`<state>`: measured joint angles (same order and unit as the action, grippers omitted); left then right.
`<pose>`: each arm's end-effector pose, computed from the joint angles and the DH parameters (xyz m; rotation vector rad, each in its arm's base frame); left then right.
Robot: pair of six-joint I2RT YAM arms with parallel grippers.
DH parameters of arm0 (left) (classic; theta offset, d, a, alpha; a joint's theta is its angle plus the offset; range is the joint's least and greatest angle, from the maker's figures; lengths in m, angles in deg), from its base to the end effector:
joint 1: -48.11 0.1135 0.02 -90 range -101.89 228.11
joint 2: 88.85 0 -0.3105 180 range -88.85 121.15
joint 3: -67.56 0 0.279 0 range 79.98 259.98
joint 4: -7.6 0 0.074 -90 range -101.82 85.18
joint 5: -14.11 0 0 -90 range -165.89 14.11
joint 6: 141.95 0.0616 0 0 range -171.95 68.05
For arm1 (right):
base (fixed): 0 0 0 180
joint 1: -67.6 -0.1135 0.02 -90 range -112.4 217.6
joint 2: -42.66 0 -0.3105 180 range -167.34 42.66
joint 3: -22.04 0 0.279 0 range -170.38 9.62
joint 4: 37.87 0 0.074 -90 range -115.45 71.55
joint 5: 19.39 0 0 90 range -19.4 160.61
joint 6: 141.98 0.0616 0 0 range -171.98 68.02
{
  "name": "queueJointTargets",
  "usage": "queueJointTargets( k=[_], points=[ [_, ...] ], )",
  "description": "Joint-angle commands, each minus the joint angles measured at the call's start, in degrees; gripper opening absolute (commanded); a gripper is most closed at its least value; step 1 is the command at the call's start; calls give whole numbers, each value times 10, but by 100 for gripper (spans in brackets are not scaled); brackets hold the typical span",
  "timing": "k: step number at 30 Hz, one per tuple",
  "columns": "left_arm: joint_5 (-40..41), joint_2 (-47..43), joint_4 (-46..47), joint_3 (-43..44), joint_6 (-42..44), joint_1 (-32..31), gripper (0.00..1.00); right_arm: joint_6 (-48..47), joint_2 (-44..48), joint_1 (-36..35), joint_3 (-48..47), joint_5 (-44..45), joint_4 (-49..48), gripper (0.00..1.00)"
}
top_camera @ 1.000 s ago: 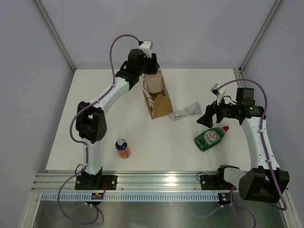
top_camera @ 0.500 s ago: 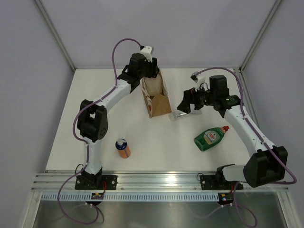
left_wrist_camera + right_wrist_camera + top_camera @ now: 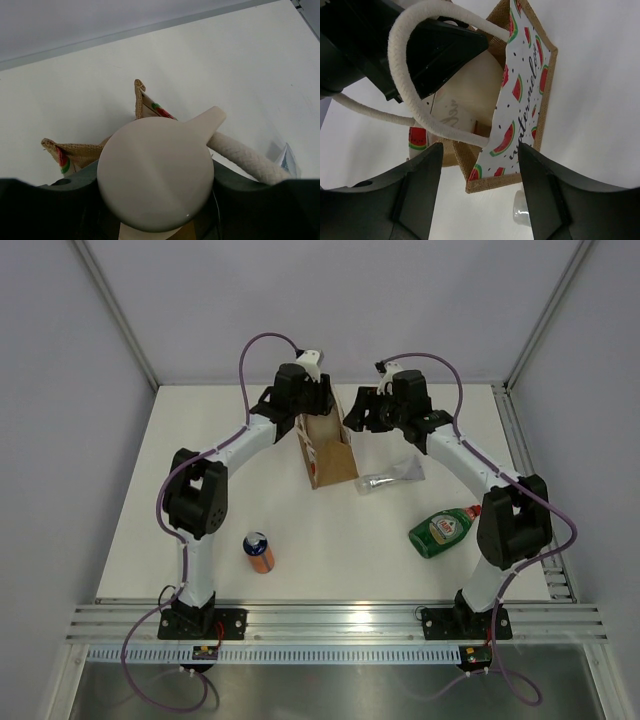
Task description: Place the personal care products into the canvas bag
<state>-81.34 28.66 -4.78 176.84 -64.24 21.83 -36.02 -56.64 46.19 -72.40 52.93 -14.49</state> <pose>0.5051 -0.2559 0.3013 0.3037 1.9433 -0.5378 0.4261 0.1872 0.3335 -0.2961 2.0964 0.7145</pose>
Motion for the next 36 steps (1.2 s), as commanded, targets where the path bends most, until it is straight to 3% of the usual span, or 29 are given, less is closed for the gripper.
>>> queueJointTargets(
  k=[1, 7, 14, 15, 19, 23, 29, 36],
  points=[
    [-19, -50, 110, 10, -17, 2, 0, 30, -14, -25, -27, 36, -31, 68],
    [-21, -55, 114, 5, -25, 2, 0, 49, -48, -34, -39, 51, -19, 65],
    [-23, -61, 112, 4, -34, 2, 0, 46, -71, -51, -36, 132, -16, 63],
    [-24, -61, 114, 3, -37, 3, 0, 50, -76, -52, -38, 134, -16, 61],
    [-22, -60, 115, 10, -40, 4, 0, 43, -92, -52, -53, 121, -10, 33],
    [-8, -55, 105, 25, -31, 9, 0, 30, -82, -51, -46, 113, -7, 16],
    [6, -31, 98, 68, -21, 20, 0, 12, -35, -51, 4, 114, -28, 9],
    [-1, -9, 137, 81, 33, 20, 0, -20, -26, -52, 15, 106, -13, 9]
  ],
)
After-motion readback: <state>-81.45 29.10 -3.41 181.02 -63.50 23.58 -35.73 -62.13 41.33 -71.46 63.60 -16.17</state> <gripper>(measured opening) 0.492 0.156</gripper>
